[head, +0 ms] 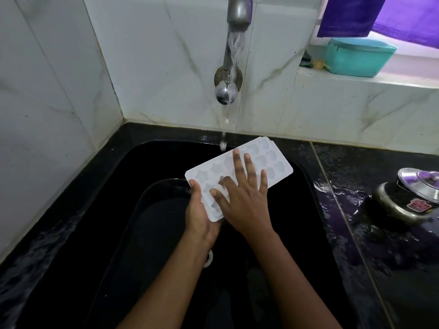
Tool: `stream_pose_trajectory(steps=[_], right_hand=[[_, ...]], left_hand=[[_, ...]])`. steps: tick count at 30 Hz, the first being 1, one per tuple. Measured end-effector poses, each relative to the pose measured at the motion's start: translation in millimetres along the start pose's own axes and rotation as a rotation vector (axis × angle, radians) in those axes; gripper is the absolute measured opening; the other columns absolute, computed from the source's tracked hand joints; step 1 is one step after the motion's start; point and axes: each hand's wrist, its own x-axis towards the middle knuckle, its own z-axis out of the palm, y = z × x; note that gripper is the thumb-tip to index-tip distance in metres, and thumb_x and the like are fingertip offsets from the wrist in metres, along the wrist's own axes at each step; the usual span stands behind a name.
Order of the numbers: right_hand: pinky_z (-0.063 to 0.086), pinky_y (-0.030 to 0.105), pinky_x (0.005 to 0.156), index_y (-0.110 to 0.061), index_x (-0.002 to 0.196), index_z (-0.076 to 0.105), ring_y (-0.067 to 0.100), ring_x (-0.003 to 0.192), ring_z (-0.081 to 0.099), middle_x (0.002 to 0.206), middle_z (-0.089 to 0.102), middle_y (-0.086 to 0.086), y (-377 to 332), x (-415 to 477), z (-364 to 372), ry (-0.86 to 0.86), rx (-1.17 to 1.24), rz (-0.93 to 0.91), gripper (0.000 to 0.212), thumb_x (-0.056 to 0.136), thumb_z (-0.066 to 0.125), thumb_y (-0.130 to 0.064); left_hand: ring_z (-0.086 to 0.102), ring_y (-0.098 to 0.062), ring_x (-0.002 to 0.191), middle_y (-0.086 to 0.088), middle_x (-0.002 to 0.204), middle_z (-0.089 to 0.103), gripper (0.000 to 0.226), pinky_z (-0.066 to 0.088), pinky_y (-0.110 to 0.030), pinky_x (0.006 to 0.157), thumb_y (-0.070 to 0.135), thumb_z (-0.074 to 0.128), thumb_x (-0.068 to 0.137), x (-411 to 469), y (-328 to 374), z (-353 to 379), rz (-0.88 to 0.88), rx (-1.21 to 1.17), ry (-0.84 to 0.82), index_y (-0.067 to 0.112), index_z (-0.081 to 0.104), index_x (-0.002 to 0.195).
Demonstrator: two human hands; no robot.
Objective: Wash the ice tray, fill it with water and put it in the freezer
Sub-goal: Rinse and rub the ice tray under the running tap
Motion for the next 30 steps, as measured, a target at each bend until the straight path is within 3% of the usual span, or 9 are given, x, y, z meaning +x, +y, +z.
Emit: stream_pose_trajectory(steps=[3, 7, 11, 14, 17, 21, 26, 30], right_hand=[[-0.009, 0.048, 0.113, -0.033, 0.115, 0.059, 0.007, 0.138, -0.027, 0.154, -0.016, -0.013, 8.6, 6.3, -6.2, -0.155, 0.116, 0.0, 0.063, 0.084, 0.013, -0.064], [-0.003, 0.05, 0.113, -0.027, 0.104, 0.061, 0.013, 0.144, -0.014, 0.159, -0.002, -0.004, 6.1, 4.1, -6.7, -0.053, 0.07, 0.034, 0.056, 0.088, 0.018, -0.058], [-0.002, 0.053, 0.115, -0.03, 0.124, 0.054, 0.007, 0.138, -0.029, 0.153, -0.021, -0.014, 6.4, 4.6, -3.3, -0.188, 0.128, -0.072, 0.065, 0.084, 0.016, -0.063], [0.006, 0.046, 0.112, -0.028, 0.1, 0.068, 0.007, 0.142, -0.014, 0.154, -0.003, -0.017, 18.9, 12.6, -17.3, -0.078, 0.339, 0.017, 0.057, 0.082, 0.025, -0.06], [0.01, 0.048, 0.111, -0.032, 0.089, 0.07, 0.012, 0.145, -0.004, 0.155, 0.009, -0.013, 27.9, 12.5, -23.1, 0.009, 0.309, 0.032, 0.041, 0.077, 0.035, -0.049], [0.003, 0.044, 0.115, -0.029, 0.083, 0.072, 0.01, 0.145, -0.006, 0.156, 0.009, -0.012, 26.0, 11.8, -25.7, -0.131, 0.26, 0.035, 0.046, 0.076, 0.032, -0.05], [-0.007, 0.045, 0.114, -0.03, 0.104, 0.067, 0.002, 0.135, -0.026, 0.156, -0.013, -0.011, 9.6, 6.2, -22.9, -0.241, 0.101, -0.059, 0.045, 0.082, 0.03, -0.044], [-0.008, 0.045, 0.113, -0.036, 0.117, 0.062, 0.005, 0.134, -0.029, 0.157, -0.014, -0.009, 12.5, 7.8, -22.0, -0.287, 0.079, -0.079, 0.033, 0.09, 0.042, -0.041]], left_hand=[[0.067, -0.027, 0.109, -0.012, 0.122, 0.068, 0.064, 0.052, -0.043, 0.093, 0.059, 0.026, 0.098, 2.6, 1.9, -2.5, 0.046, -0.001, 0.007, 0.012, 0.058, 0.13], [0.07, -0.026, 0.102, -0.012, 0.117, 0.071, 0.066, 0.054, -0.042, 0.088, 0.06, 0.026, 0.098, 0.8, -2.0, 1.5, 0.002, 0.023, -0.015, 0.011, 0.06, 0.125], [0.063, -0.031, 0.117, -0.013, 0.128, 0.065, 0.069, 0.05, -0.045, 0.097, 0.062, 0.028, 0.096, 4.9, 4.1, -3.6, 0.061, -0.016, 0.016, 0.012, 0.054, 0.135], [0.062, -0.033, 0.116, -0.014, 0.125, 0.067, 0.067, 0.049, -0.049, 0.097, 0.062, 0.028, 0.096, 7.2, 6.6, -4.9, 0.092, -0.031, 0.039, 0.013, 0.057, 0.131], [0.066, -0.033, 0.111, -0.013, 0.12, 0.069, 0.064, 0.05, -0.05, 0.097, 0.062, 0.03, 0.096, 3.8, 6.0, -2.4, 0.075, -0.013, 0.054, 0.014, 0.059, 0.127], [0.066, -0.033, 0.111, -0.013, 0.121, 0.069, 0.064, 0.05, -0.05, 0.097, 0.061, 0.031, 0.096, 3.5, 5.9, -1.2, 0.082, -0.034, 0.061, 0.013, 0.059, 0.127], [0.066, -0.031, 0.11, -0.013, 0.121, 0.069, 0.067, 0.052, -0.046, 0.091, 0.064, 0.028, 0.096, 5.5, 5.3, -3.3, 0.077, -0.05, 0.053, 0.013, 0.059, 0.126], [0.067, -0.03, 0.11, -0.011, 0.122, 0.069, 0.067, 0.052, -0.048, 0.092, 0.063, 0.028, 0.096, 6.8, 10.3, -5.1, 0.116, -0.061, 0.069, 0.014, 0.057, 0.13]])
